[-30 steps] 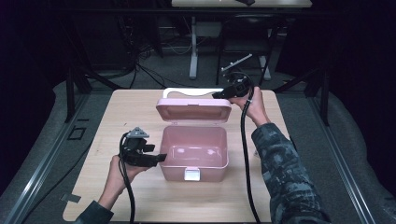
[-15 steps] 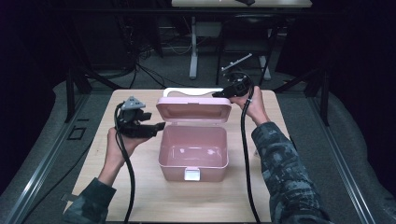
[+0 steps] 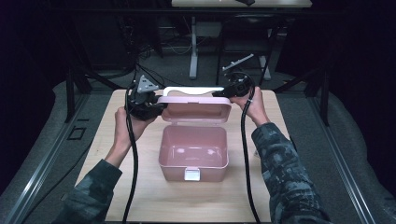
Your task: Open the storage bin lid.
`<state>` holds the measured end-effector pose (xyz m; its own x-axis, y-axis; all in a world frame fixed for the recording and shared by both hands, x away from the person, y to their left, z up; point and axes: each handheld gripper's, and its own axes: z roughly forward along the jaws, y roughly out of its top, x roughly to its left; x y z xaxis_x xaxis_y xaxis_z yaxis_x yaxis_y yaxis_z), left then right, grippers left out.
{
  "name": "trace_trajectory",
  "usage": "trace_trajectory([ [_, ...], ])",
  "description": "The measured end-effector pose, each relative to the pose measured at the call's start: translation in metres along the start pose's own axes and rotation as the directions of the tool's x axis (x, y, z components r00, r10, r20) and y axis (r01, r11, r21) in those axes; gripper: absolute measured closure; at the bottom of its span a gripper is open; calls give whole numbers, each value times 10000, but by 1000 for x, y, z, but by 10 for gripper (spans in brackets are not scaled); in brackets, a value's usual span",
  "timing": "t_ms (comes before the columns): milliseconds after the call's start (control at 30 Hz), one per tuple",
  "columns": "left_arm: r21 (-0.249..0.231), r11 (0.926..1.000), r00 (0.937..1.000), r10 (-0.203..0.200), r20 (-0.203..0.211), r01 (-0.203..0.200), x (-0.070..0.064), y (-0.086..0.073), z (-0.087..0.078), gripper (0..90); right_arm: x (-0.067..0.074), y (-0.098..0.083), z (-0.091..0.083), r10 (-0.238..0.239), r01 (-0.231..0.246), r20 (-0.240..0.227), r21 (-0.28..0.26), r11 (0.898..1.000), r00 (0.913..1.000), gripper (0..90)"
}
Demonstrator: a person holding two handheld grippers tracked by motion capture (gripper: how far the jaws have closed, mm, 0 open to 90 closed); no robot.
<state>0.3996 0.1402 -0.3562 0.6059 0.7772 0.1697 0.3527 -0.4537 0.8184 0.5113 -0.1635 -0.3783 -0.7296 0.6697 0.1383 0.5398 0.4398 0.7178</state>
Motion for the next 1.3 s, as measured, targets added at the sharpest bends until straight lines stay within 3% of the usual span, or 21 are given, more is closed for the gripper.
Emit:
trace_trajectory([
  [500,538,9979,9993,341,142,-348,4,8,3,739,-6,-2,-1,236,-243,-213,-342,9991,9995,643],
  [867,837,9952,9984,491,283,-513,9,13,5,747,-10,-4,-13,312,-313,-37,-438,9986,9995,596],
  [967,914,9943,9982,514,324,-541,10,15,6,750,-11,-6,-21,508,-490,316,-556,9972,9982,557],
  [1000,920,9941,9979,549,333,-577,11,15,7,751,-12,-7,-26,628,-593,605,-573,9966,9962,539],
  [1133,1024,9930,9975,548,447,-592,13,17,8,752,-14,-13,-40,1058,-989,1034,-696,9927,9890,502],
  [1300,1156,9911,9968,595,536,-654,16,20,11,754,-3,-27,-58,1074,-1070,1870,-125,9942,9765,453],
])
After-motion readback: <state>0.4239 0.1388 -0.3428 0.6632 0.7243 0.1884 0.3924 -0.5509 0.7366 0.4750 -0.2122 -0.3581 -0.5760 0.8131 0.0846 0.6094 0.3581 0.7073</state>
